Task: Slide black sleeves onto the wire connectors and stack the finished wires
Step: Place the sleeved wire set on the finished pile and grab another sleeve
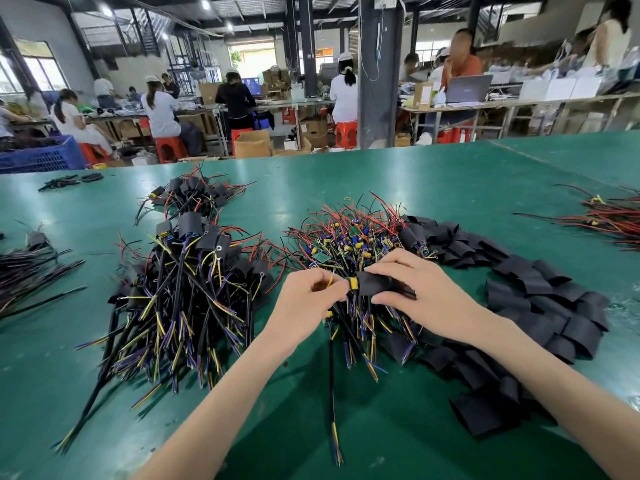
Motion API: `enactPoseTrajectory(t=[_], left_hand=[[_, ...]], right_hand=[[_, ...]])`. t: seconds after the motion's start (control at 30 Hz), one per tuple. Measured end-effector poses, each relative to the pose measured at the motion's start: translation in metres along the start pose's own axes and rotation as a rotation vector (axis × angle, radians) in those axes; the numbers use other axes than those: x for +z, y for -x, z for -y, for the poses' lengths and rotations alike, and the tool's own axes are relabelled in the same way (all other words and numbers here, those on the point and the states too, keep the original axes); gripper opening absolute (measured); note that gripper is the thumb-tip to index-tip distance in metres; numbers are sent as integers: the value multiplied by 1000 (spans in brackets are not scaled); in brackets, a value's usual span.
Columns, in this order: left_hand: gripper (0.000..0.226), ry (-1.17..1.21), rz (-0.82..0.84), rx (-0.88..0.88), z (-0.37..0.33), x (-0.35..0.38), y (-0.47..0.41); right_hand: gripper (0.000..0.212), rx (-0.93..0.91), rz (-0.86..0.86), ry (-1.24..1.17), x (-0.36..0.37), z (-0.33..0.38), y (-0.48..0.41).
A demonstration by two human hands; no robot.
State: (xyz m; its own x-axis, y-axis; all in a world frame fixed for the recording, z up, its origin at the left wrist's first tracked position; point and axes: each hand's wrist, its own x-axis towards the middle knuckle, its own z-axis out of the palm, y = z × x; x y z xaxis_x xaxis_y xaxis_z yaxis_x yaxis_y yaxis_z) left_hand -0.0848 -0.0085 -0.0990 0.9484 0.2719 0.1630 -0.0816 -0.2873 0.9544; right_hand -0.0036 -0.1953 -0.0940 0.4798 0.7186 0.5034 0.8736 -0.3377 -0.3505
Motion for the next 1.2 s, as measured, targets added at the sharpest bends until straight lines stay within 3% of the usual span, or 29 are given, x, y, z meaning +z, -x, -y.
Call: enactPoseTrajectory(t=[0.2, 0.43, 0.57, 0.67, 0.73, 0.8, 0.87, 0.97, 1.1, 1.2], left_hand=[[14, -53, 17, 27, 4, 3, -2], [20, -139, -110, 86, 3, 5, 2], [27, -147, -29, 125, -5, 4, 5], [36, -170, -120, 233, -16, -6, 5], [44, -146, -267, 348, -26, -23, 2], [47, -123, -453, 472, -35, -48, -2], [48, -169, -649, 557, -40, -78, -7], [43, -365, -844, 542, -33, -116, -15], [42, -695, -792, 266, -9, -134, -18], [54, -887, -701, 134, 4, -136, -19]], right_hand=[[37, -46, -4, -8, 5, 5, 1], [34, -61, -25, 20, 9, 6, 2], [42, -55, -3, 8, 9, 8, 2], [44, -7, -179, 57, -1, -2, -2], [30, 98, -383, 143, -13, -18, -3], [20, 271, -476, 275, -25, -45, -1], [23, 455, -360, 423, -30, -75, 5], [38, 638, -76, 547, -25, -106, 14], [49, 718, 186, 545, -18, -128, 22], [43, 712, 182, 521, -18, -132, 22]])
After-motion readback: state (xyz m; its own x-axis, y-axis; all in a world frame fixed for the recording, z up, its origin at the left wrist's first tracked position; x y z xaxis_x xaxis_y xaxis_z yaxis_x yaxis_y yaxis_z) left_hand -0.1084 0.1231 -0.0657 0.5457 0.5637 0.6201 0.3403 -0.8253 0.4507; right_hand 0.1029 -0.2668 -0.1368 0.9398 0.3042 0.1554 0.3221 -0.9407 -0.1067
